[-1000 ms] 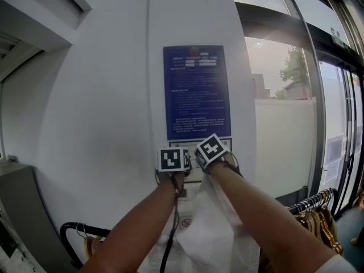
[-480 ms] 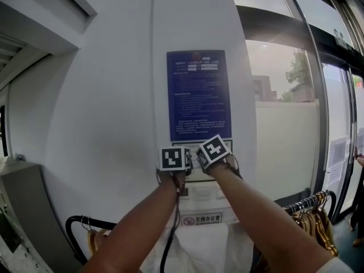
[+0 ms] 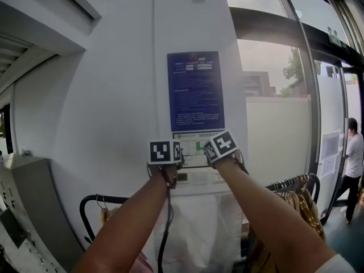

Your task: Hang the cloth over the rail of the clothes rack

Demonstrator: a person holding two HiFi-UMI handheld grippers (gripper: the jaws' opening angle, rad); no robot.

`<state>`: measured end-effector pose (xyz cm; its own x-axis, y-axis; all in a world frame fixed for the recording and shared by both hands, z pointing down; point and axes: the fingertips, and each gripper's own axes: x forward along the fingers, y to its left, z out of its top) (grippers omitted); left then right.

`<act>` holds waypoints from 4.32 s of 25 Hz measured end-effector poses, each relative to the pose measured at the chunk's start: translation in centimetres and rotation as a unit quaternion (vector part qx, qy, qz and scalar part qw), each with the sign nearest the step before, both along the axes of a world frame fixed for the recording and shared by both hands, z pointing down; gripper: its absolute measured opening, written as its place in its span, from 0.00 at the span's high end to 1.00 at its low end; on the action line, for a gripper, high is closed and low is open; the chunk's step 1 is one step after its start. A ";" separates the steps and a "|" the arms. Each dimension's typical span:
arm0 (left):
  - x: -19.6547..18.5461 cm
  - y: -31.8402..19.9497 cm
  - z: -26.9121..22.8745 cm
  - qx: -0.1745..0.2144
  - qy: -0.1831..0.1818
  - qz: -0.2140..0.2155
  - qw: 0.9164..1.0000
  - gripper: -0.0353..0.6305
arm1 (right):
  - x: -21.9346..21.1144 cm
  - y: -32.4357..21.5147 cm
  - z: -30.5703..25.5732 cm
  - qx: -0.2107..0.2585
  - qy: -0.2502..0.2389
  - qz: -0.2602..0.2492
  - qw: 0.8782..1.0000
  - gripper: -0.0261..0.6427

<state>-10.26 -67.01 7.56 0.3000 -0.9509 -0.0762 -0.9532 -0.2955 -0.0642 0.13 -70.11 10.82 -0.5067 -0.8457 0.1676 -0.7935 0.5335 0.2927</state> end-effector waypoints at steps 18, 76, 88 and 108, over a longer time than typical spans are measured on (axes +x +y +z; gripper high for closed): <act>-5.8 17.1 10.7 -0.017 0.021 0.007 1.000 0.94 | 10.9 18.4 10.0 -0.011 -0.092 0.041 0.995 0.90; -19.9 18.0 16.8 -0.038 0.103 -0.100 0.989 0.94 | 21.0 17.0 14.0 -0.037 -0.132 0.151 0.979 0.95; -19.2 18.7 17.0 -0.018 0.087 -0.092 0.992 0.72 | 21.6 17.3 12.6 0.001 -0.129 0.157 0.979 0.90; -8.0 22.9 20.1 -0.011 0.011 -0.050 0.999 0.94 | 12.4 22.6 18.9 0.016 -0.120 0.083 0.989 0.96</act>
<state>-18.31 -44.13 27.69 0.2019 -0.9776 -0.0599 -0.9791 -0.1999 -0.0382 12.56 -47.53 29.71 -0.3829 -0.9233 0.0310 -0.9179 0.3840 0.1003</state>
